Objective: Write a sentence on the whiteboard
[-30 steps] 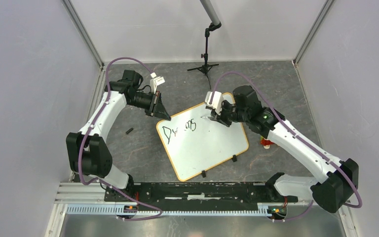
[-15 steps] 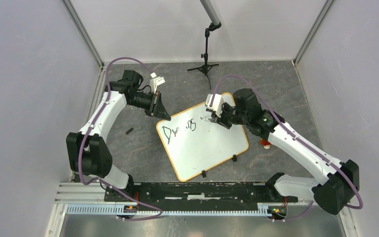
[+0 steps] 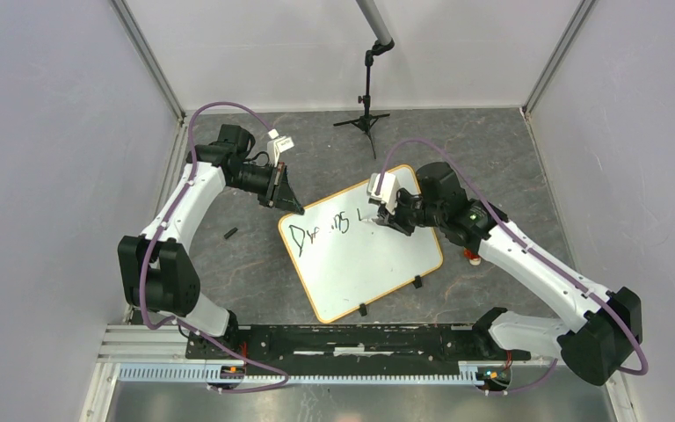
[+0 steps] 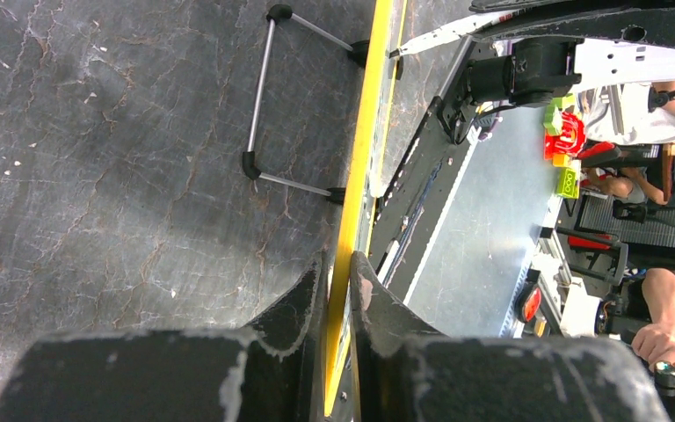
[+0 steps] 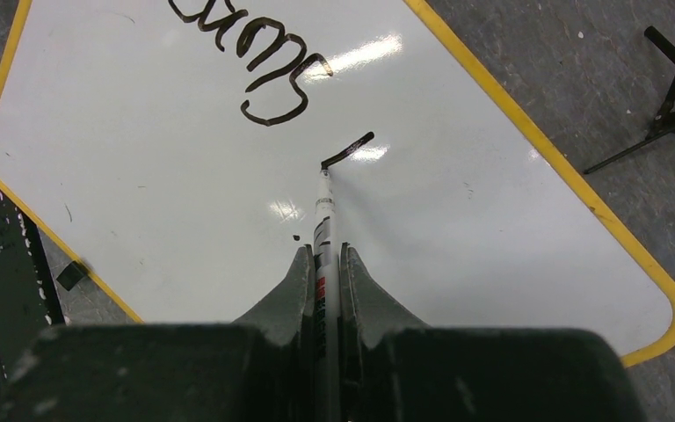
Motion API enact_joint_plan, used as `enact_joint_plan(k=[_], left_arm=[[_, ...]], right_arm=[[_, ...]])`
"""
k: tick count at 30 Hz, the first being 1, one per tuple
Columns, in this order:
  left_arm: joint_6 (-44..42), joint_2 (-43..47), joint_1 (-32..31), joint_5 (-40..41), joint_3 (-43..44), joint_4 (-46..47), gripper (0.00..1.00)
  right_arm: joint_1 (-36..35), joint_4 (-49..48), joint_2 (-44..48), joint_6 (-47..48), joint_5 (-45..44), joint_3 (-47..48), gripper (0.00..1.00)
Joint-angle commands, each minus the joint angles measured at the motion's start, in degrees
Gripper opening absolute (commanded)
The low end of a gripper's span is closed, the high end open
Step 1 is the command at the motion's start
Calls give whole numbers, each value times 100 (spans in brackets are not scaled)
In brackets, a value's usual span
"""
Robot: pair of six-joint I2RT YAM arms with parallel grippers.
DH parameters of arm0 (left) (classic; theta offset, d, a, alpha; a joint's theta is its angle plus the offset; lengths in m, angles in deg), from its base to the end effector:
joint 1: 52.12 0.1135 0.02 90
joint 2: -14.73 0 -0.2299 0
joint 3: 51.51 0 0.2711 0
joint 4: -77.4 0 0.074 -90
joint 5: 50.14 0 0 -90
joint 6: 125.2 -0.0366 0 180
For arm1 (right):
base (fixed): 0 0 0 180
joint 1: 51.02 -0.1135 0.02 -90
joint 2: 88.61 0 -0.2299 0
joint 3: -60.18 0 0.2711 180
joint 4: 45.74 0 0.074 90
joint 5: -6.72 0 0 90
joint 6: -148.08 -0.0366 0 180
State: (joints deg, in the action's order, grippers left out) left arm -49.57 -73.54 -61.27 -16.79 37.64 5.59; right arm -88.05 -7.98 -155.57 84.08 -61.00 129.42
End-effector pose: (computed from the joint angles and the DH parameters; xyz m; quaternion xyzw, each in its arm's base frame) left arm 0.3060 -0.0803 0.2585 0.2539 0.8339 -0.4608 0.1670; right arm 0.2222 0.1850 0.2732 -0.5314 0.6973 0.2141 0.4308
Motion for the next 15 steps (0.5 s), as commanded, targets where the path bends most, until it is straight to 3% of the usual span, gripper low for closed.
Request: enact_joint_plan(k=[1, 15], left_arm=[[-178, -53, -122, 145, 99, 9, 2], [-177, -74, -122, 154, 99, 9, 2]], right_arm=[[3, -132, -102, -113, -293, 301, 0], [128, -216, -157, -117, -739, 447, 0]])
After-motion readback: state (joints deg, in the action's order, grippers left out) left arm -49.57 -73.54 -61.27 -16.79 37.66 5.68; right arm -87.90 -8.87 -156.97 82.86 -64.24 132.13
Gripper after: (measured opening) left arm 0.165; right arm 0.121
